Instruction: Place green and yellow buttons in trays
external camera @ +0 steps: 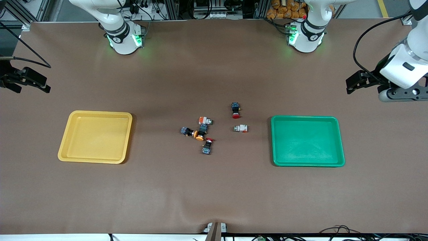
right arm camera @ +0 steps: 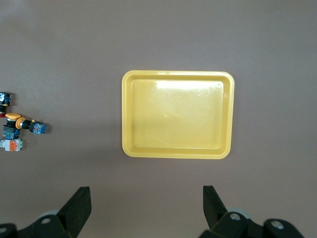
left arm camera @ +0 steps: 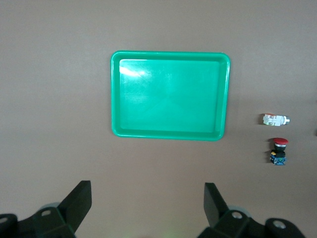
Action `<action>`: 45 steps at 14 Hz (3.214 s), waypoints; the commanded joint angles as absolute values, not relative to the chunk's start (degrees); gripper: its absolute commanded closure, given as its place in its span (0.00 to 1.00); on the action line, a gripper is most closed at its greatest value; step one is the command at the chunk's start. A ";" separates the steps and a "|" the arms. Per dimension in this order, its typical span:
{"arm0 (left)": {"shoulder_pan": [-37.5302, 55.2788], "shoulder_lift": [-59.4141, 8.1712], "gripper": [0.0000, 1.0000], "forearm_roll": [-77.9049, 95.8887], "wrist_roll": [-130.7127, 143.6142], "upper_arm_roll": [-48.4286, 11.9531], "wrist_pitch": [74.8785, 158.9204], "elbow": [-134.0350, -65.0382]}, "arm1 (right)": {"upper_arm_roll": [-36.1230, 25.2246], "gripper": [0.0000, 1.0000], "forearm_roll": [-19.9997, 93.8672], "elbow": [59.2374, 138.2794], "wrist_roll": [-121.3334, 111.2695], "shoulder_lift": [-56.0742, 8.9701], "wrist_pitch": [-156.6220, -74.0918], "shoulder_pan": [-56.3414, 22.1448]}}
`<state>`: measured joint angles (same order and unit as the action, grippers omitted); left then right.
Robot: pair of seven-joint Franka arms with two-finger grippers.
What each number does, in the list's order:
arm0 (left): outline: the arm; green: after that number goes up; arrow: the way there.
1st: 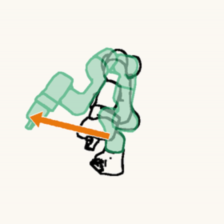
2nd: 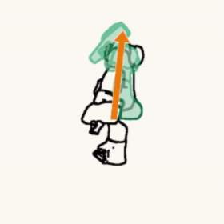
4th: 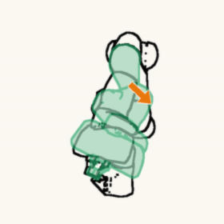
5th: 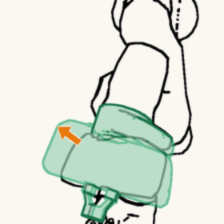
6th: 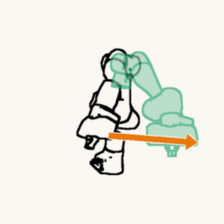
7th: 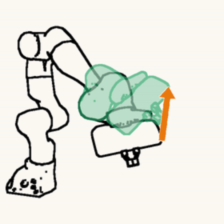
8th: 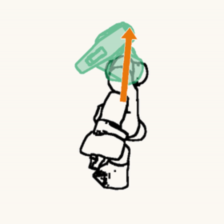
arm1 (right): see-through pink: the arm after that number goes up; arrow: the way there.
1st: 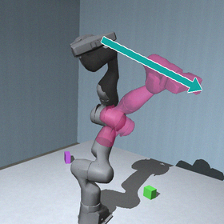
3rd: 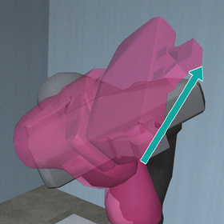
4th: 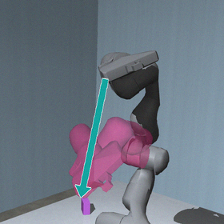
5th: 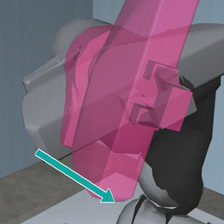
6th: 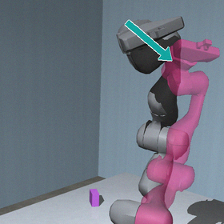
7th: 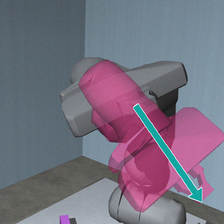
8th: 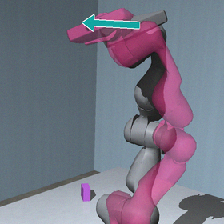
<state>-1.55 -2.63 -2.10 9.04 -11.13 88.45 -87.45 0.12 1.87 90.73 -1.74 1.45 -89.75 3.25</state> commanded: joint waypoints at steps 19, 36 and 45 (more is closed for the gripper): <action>22.40 -25.47 0.00 -3.34 36.54 -11.95 109.49 -91.76 | 1.05 0.00 2.72 91.41 -1.14 2.29 -89.82 3.96; 27.59 -43.85 0.00 -8.44 44.30 -11.95 131.04 -91.32 | 1.05 0.00 2.81 90.53 -1.14 1.58 -90.18 4.13; 27.51 -44.12 1.00 -9.23 43.50 -11.51 131.05 -91.32 | 1.05 0.00 2.46 89.74 -1.67 -1.39 -90.35 4.39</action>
